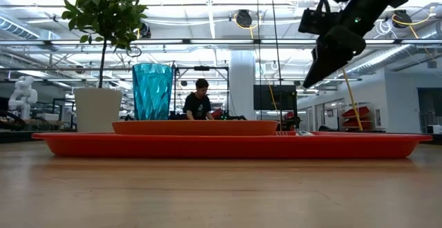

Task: Pick and place plate/cup/fork/spoon on tray
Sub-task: Put the orange spoon on the red serving tray to the right of the yellow fork

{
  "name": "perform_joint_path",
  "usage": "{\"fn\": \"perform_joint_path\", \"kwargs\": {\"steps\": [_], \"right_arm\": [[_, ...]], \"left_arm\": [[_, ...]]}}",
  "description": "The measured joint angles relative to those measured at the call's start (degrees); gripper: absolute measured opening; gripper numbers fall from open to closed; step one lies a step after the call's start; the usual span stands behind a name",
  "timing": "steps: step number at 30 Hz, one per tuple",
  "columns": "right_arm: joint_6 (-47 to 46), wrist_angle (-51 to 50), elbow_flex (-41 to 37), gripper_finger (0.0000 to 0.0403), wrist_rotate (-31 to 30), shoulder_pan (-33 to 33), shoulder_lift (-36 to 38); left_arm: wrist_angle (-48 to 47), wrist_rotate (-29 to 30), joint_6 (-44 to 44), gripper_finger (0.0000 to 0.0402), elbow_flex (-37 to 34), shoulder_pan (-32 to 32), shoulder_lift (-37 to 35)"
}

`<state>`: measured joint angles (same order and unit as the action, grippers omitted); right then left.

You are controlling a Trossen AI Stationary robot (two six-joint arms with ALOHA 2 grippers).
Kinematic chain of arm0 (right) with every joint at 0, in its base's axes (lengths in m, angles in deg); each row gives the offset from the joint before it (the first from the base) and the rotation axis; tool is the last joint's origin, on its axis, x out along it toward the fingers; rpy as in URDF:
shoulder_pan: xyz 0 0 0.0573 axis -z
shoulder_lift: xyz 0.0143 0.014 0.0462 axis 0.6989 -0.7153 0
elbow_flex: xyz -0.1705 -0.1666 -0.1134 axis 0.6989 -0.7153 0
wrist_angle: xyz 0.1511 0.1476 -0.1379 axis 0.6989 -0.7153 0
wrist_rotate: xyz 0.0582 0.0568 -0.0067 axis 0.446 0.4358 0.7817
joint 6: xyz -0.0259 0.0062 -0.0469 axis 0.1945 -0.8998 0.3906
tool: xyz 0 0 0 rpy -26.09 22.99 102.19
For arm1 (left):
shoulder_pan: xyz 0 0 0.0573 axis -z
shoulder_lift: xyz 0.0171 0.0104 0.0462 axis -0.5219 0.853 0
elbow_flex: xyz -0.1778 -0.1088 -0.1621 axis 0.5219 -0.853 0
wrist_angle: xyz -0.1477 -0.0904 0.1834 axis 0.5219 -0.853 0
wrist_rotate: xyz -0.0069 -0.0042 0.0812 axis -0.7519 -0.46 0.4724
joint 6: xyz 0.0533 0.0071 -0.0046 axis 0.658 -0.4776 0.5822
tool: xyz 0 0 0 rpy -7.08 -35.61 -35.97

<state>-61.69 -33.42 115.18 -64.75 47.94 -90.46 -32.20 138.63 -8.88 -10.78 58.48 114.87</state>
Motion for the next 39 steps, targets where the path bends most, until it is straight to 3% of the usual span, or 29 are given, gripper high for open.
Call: {"fn": "perform_joint_path", "kwargs": {"steps": [5,13,19,25,33,36,39], "right_arm": [[2.12,-2.15,1.7,0.0073,6.64,3.56,-3.39],[4.68,-8.74,8.96,0.0073,10.64,5.24,-14.05],[-19.17,-21.31,17.61,0.0073,9.31,5.79,-20.12],[-31.58,-24.1,19.41,0.0073,14.06,3.89,-20.83],[-49.18,-7.42,13.12,0.0073,30.13,0.12,-20.84],[-51.34,0.31,10.39,0.0073,31.58,-0.36,-20.85],[-64.16,-2.22,9.7,0.0073,29.33,0.13,-20.83]], "left_arm": [[0.08,-0.02,-1.57,0.0163,-6.27,3.69,-5.66],[0.71,0.04,-2.41,0.0072,-9.55,10.44,-8.97],[0.8,0.07,-1.84,0.0021,-9.54,13.38,-8.67],[1.42,0.05,-2.29,0.0006,-9.53,14.69,-8.66],[0.04,0.07,-1.88,0.002,-10.78,14.73,-8.74],[0.03,0.05,-0.54,0.0011,-11.39,14.67,-8.95],[-0.03,0.07,-0.19,0.0004,-11.39,14.66,-9.71]]}}
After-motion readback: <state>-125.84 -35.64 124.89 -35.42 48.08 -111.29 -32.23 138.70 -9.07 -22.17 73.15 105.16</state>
